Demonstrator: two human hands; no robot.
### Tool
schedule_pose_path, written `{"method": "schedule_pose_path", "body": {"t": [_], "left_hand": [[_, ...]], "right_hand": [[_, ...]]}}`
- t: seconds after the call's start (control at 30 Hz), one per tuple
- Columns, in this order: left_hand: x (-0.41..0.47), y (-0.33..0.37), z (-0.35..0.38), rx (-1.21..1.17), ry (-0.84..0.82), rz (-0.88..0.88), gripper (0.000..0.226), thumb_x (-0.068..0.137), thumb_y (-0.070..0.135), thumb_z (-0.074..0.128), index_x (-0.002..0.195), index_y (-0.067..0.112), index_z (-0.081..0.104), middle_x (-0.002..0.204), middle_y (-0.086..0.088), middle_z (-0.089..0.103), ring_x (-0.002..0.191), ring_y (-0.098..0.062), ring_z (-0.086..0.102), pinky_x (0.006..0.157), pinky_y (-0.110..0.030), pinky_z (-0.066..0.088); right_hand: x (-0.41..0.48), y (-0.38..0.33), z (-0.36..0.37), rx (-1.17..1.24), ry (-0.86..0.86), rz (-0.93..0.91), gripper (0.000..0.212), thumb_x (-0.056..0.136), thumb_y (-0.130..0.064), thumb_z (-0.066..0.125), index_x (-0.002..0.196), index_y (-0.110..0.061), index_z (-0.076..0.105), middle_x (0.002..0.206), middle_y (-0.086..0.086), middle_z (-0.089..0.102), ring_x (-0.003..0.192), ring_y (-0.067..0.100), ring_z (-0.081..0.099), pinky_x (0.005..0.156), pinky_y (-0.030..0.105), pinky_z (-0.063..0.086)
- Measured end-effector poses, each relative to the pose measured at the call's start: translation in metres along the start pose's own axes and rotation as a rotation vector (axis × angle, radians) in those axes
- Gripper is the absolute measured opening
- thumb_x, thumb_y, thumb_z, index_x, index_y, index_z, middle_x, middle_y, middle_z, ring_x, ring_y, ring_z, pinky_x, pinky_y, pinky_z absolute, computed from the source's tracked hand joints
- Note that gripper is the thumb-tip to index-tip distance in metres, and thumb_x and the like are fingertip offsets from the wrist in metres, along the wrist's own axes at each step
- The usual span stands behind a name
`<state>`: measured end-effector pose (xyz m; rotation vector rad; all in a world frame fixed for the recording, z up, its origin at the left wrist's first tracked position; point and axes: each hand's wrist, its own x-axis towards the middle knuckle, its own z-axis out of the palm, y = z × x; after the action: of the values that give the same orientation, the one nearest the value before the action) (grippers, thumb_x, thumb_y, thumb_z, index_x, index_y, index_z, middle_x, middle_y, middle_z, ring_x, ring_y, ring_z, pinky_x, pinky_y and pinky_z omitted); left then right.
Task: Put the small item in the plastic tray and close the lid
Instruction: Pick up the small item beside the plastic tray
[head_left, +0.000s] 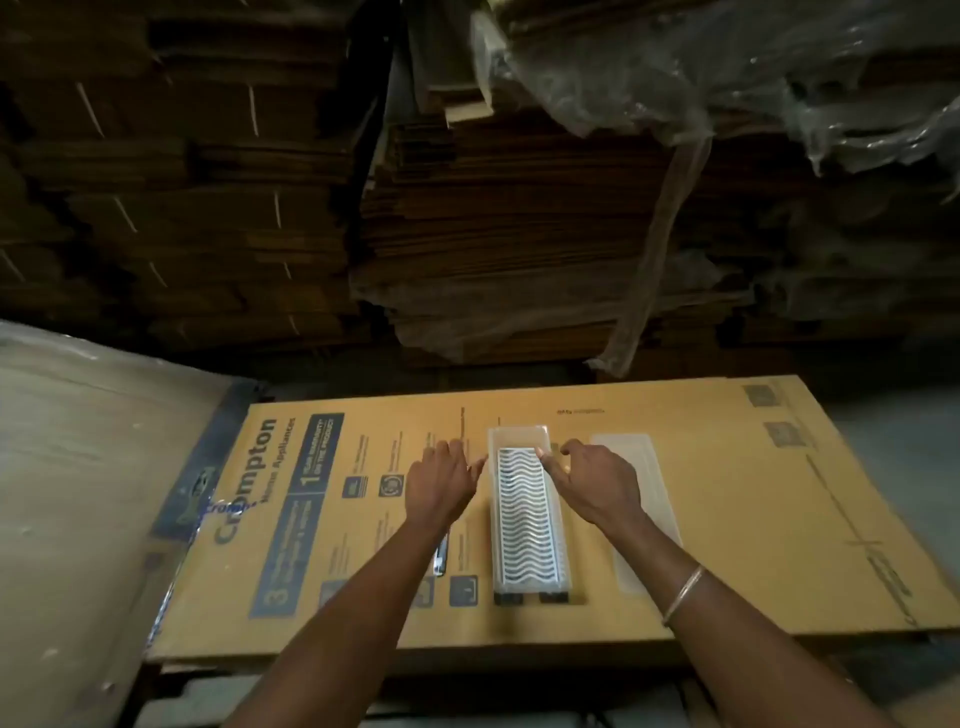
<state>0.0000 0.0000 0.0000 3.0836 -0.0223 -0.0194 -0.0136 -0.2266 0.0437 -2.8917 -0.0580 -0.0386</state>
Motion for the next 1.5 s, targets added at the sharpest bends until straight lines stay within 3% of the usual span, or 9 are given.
{"method": "schedule_pose_path", "body": {"t": [0.1, 0.2, 0.5, 0.63, 0.77, 0.93, 1.1, 1.33, 1.5], "left_hand": [[-0.006, -0.008, 0.024, 0.012, -0.19, -0.085, 0.04, 0.106, 0.038, 0.039, 0.124, 0.008, 0.059, 0.124, -0.013, 0.065, 0.113, -0.033, 0.063, 0.085, -0.044, 0.054], [-0.013, -0.015, 0.051, -0.037, -0.338, -0.193, 0.039, 0.103, 0.031, 0.042, 0.131, 0.008, 0.059, 0.134, -0.012, 0.062, 0.121, -0.031, 0.063, 0.091, -0.043, 0.054], [-0.012, -0.024, 0.092, -0.084, -0.301, -0.304, 0.047, 0.106, 0.019, 0.035, 0.148, 0.0, 0.042, 0.135, -0.012, 0.062, 0.117, -0.03, 0.068, 0.09, -0.041, 0.057], [-0.007, -0.021, 0.098, -0.259, -0.294, -0.4, 0.044, 0.105, 0.015, 0.036, 0.145, -0.001, 0.041, 0.128, -0.018, 0.064, 0.114, -0.033, 0.068, 0.092, -0.042, 0.056], [-0.002, -0.026, 0.101, -0.415, -0.332, -0.471, 0.059, 0.103, 0.019, 0.048, 0.153, -0.004, 0.027, 0.132, -0.024, 0.06, 0.118, -0.04, 0.063, 0.095, -0.046, 0.053], [0.0, -0.03, 0.099, -0.409, -0.356, -0.459, 0.044, 0.099, 0.027, 0.059, 0.135, 0.004, 0.049, 0.125, -0.018, 0.062, 0.113, -0.036, 0.066, 0.091, -0.043, 0.053], [0.004, -0.04, 0.102, -0.462, -0.338, -0.46, 0.034, 0.1, 0.035, 0.055, 0.122, 0.01, 0.052, 0.109, -0.017, 0.071, 0.098, -0.036, 0.069, 0.071, -0.038, 0.047], [0.013, -0.046, 0.091, -0.866, 0.022, -0.375, 0.027, 0.105, 0.045, 0.041, 0.108, 0.021, 0.052, 0.071, -0.006, 0.064, 0.062, -0.028, 0.062, 0.057, -0.042, 0.049], [0.017, -0.028, 0.048, -1.272, -0.028, -0.416, 0.036, 0.109, 0.041, 0.036, 0.113, 0.015, 0.06, 0.07, -0.001, 0.051, 0.056, -0.014, 0.043, 0.052, -0.029, 0.035]], "right_hand": [[-0.003, 0.003, 0.006, 0.023, -0.01, 0.0, 0.071, 0.098, -0.07, 0.025, 0.126, -0.02, 0.066, 0.101, 0.005, 0.076, 0.089, 0.024, 0.07, 0.069, 0.034, 0.055], [-0.007, 0.004, 0.012, 0.02, -0.037, 0.02, 0.074, 0.098, -0.071, 0.021, 0.127, -0.02, 0.065, 0.098, 0.004, 0.076, 0.085, 0.023, 0.07, 0.069, 0.035, 0.057], [-0.008, 0.012, 0.03, 0.024, -0.071, 0.087, 0.073, 0.097, -0.072, 0.023, 0.111, -0.019, 0.072, 0.088, 0.004, 0.076, 0.08, 0.024, 0.07, 0.069, 0.035, 0.055], [-0.005, 0.015, 0.032, 0.032, -0.072, 0.095, 0.068, 0.099, -0.068, 0.026, 0.116, -0.019, 0.07, 0.092, 0.004, 0.076, 0.084, 0.023, 0.07, 0.072, 0.034, 0.05], [-0.001, 0.018, 0.034, 0.024, -0.068, 0.096, 0.07, 0.099, -0.068, 0.025, 0.116, -0.018, 0.071, 0.09, 0.006, 0.076, 0.083, 0.026, 0.07, 0.072, 0.035, 0.05], [0.006, 0.017, 0.034, 0.031, -0.071, 0.099, 0.069, 0.099, -0.067, 0.025, 0.117, -0.018, 0.07, 0.092, 0.006, 0.076, 0.086, 0.026, 0.07, 0.073, 0.034, 0.048], [0.01, 0.017, 0.035, 0.059, -0.061, 0.113, 0.07, 0.099, -0.069, 0.024, 0.116, -0.02, 0.071, 0.093, 0.005, 0.077, 0.086, 0.024, 0.071, 0.074, 0.034, 0.051], [0.015, 0.025, 0.032, 0.069, -0.055, 0.14, 0.067, 0.098, -0.068, 0.025, 0.112, -0.022, 0.071, 0.091, 0.006, 0.076, 0.085, 0.026, 0.07, 0.066, 0.031, 0.04], [0.02, 0.025, 0.029, 0.078, -0.031, 0.134, 0.067, 0.098, -0.068, 0.023, 0.11, -0.022, 0.071, 0.091, 0.005, 0.076, 0.085, 0.025, 0.07, 0.068, 0.032, 0.044]]}}
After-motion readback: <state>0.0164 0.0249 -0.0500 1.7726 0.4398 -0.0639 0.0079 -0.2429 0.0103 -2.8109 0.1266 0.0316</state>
